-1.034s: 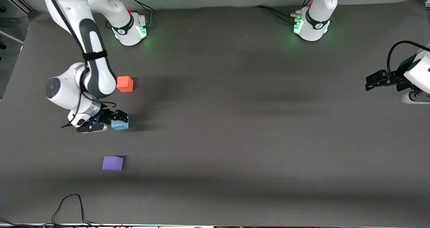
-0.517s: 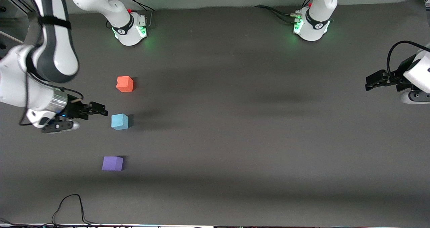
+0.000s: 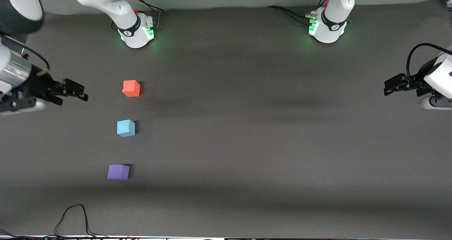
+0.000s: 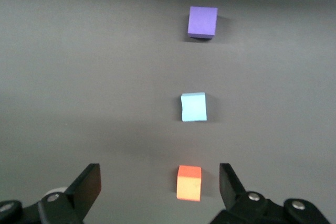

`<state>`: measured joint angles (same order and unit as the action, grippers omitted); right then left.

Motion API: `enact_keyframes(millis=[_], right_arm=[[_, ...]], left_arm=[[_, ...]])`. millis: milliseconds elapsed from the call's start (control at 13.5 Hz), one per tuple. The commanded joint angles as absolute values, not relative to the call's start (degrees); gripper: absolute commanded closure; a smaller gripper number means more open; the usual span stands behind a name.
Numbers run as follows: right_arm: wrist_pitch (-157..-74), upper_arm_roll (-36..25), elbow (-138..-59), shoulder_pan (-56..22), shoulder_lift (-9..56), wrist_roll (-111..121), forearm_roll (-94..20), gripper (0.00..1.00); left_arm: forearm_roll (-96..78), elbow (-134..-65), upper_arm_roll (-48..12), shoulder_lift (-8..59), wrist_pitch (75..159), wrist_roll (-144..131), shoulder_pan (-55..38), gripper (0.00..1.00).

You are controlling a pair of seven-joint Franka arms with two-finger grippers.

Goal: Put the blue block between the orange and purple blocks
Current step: 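Set the blue block between the orange and purple blocks, open the right gripper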

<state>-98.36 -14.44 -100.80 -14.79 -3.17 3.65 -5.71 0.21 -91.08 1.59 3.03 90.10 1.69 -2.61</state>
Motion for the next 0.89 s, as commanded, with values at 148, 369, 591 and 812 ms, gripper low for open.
enact_keyframes(millis=[148, 369, 591, 812], right_arm=[[-98.18, -0.30, -103.18, -1.09, -6.50, 1.76, -3.52, 0.00], [-98.26, 1.23, -103.89, 0.26, -6.59, 1.84, -2.21, 0.00], [-96.86, 1.23, -103.71, -0.26, -7.38, 1.93, -1.67, 0.00], [-96.77, 1.23, -103.89, -0.26, -6.95, 2.28, -1.67, 0.00]], left_arm=[[0.35, -92.28, 1.23, 2.20, 91.14, 2.55, -2.20, 0.00], [0.26, -92.29, 1.23, 2.20, 91.14, 2.55, -2.20, 0.00], [0.26, -92.37, 1.23, 2.20, 91.41, 2.46, -2.20, 0.00], [0.26, -92.37, 1.23, 2.20, 91.41, 2.46, -2.20, 0.00]])
